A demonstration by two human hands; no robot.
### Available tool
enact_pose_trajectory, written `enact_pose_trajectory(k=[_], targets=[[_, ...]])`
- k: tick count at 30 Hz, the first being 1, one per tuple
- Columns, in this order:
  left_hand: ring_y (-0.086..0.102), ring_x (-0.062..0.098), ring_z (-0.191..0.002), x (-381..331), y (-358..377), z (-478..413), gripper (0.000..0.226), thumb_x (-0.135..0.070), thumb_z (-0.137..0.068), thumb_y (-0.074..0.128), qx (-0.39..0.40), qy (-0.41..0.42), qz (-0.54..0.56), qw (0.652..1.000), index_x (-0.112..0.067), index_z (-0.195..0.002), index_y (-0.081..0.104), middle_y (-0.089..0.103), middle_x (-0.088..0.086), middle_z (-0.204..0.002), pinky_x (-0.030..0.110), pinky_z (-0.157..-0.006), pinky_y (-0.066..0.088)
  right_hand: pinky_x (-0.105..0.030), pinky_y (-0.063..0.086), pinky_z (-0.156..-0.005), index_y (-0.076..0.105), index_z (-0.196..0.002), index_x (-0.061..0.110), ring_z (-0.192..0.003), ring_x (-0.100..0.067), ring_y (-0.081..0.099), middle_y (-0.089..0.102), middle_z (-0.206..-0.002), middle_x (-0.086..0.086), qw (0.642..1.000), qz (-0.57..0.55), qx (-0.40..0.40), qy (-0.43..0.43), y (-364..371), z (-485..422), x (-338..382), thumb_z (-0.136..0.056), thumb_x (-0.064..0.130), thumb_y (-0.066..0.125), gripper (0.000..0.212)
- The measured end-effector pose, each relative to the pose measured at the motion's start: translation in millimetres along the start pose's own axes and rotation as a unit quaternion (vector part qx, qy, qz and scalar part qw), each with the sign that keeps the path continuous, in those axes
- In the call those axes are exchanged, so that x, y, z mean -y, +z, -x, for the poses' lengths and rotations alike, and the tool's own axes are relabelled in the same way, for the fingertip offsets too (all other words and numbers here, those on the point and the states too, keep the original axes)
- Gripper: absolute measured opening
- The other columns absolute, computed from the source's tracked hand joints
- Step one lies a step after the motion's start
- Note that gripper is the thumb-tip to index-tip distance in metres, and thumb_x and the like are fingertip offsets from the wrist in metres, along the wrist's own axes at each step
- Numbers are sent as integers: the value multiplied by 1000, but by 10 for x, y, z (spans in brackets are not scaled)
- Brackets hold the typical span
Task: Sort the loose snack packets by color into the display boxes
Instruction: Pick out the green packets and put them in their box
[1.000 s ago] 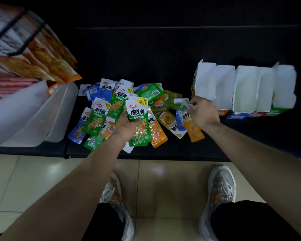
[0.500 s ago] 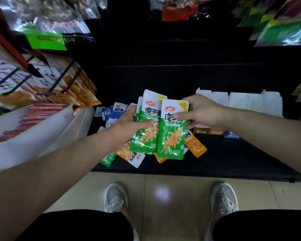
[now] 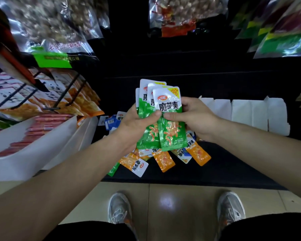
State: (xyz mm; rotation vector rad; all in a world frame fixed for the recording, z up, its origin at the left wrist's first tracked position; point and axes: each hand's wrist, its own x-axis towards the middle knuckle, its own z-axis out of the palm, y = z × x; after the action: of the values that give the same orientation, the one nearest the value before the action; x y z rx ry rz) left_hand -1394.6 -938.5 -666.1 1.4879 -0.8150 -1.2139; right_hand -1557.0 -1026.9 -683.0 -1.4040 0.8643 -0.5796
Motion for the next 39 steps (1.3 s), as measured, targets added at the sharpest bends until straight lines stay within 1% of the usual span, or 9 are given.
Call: enact_pose_trajectory(k=[5, 9, 12, 16, 20, 26, 29, 33, 39], targets=[[62, 25, -119, 1, -30, -73, 34, -19, -94, 67, 0, -57, 89, 994, -24, -127, 60, 72, -1, -112, 46, -99, 51, -61, 55, -89, 63, -116, 18, -103, -32, 70, 71, -114, -11, 997, -6, -51, 54, -55, -58, -143, -71, 41, 86, 55], [33, 2, -118, 37, -75, -30, 47, -16, -98, 61, 19, -19, 35, 999, -27, -140, 44, 43, -31, -94, 33, -112, 22, -60, 51, -98, 53, -132, 24, -122, -31, 60, 61, -135, -6, 997, -6, -67, 46, -117, -95, -231, -39, 72, 89, 110], [56, 8, -115, 109, -55, -102, 32, -10, -97, 62, 18, -45, 32, 998, -29, -122, 57, 64, -15, -112, 42, -112, 38, -61, 43, -107, 56, -131, 31, -132, -30, 52, 61, -136, -1, 998, -15, -62, 30, -126, -91, -260, -47, 64, 89, 95], [50, 17, -121, 79, 148, -99, 62, -8, -95, 62, 24, -61, 100, 993, -19, -149, 34, 51, -8, -126, 40, -98, 45, -54, 48, -103, 63, -119, 32, -116, -25, 64, 71, -118, 5, 997, -11, -63, 31, -89, -32, -280, -60, 50, 84, 65], [71, 16, -97, 145, 405, -98, 36, -16, -94, 67, 39, -61, 59, 996, -17, -125, 50, 68, 7, -116, 40, -88, 57, -50, 49, -104, 51, -139, 23, -114, -22, 66, 67, -128, 1, 991, 31, -108, 67, -112, 73, -334, -67, 63, 70, 85], [71, 21, -102, 306, 975, -66, 37, -21, -89, 74, 57, -31, -57, 996, -17, -121, 56, 74, 3, -110, 40, -89, 58, -51, 52, -100, 49, -141, 22, -123, -30, 60, 59, -139, -5, 981, 42, -135, 130, -412, 390, -403, -80, 47, 55, 66], [68, 22, -107, 467, 1249, -108, 39, -31, -88, 73, 79, -38, -122, 989, -25, -122, 54, 72, 1, -114, 47, -97, 53, -59, 57, -87, 68, -116, 22, -104, -37, 69, 72, -113, -13, 977, 6, -141, 160, -684, 532, -497, -85, 25, 54, 33], [61, 6, -92, 626, 1675, -276, 24, -25, -94, 68, 89, -52, -170, 980, -29, -106, 48, 62, -13, -98, 21, -76, 46, -42, 56, -89, 67, -120, 20, -105, -26, 68, 71, -114, -5, 975, 72, -45, 204, -1329, 761, -605, -94, 24, 61, 27], [51, 23, -119, 944, 2863, -861, 61, -26, -94, 68, 76, -45, -217, 972, -13, -146, 38, 50, 0, -136, 26, -89, 35, -39, 47, -76, 64, -113, -7, -98, -35, 64, 66, -104, -21, 914, 322, -82, 231, -2579, 1181, -1171, -99, 24, 53, 36]])
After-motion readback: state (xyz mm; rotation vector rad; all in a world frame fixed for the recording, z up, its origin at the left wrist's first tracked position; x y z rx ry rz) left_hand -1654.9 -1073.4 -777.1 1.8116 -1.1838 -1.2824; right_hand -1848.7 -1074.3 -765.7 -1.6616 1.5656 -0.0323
